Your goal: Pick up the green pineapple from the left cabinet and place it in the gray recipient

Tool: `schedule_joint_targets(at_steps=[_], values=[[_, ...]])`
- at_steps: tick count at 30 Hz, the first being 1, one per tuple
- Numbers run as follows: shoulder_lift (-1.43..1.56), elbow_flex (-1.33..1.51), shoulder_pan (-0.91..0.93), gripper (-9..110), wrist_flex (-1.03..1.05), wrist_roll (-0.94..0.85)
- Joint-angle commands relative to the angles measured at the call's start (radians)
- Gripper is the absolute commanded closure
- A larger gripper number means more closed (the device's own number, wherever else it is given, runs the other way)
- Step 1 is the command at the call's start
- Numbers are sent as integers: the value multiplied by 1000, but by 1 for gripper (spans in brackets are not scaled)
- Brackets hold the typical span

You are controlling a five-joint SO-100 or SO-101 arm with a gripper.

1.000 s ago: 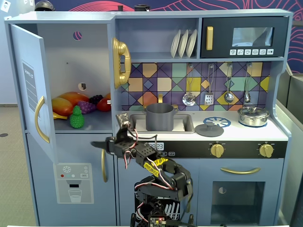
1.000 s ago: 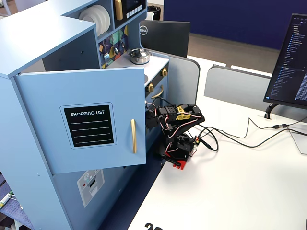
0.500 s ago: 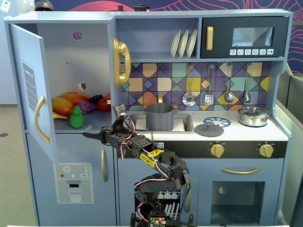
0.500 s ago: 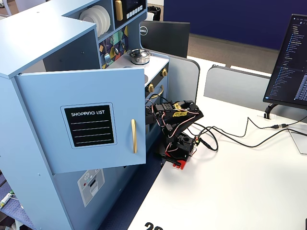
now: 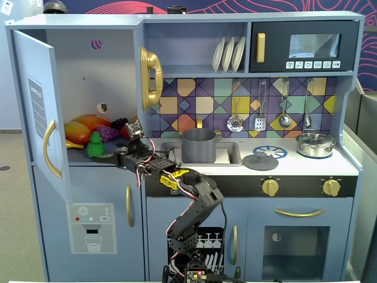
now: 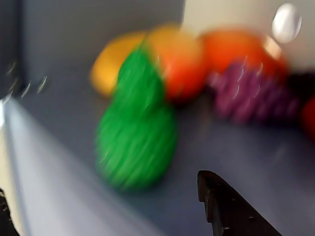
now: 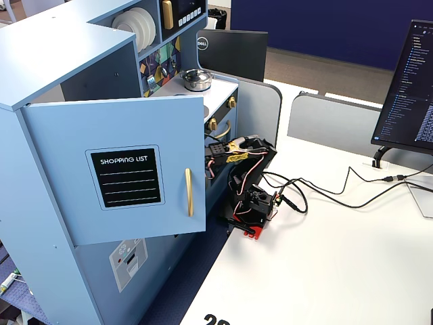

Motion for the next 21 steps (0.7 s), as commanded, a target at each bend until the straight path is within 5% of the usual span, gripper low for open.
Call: schedule_joint_targets(at_steps=[1, 21], values=[[-64, -118, 0, 55, -84, 23], [-313, -258, -15, 55, -192, 123]])
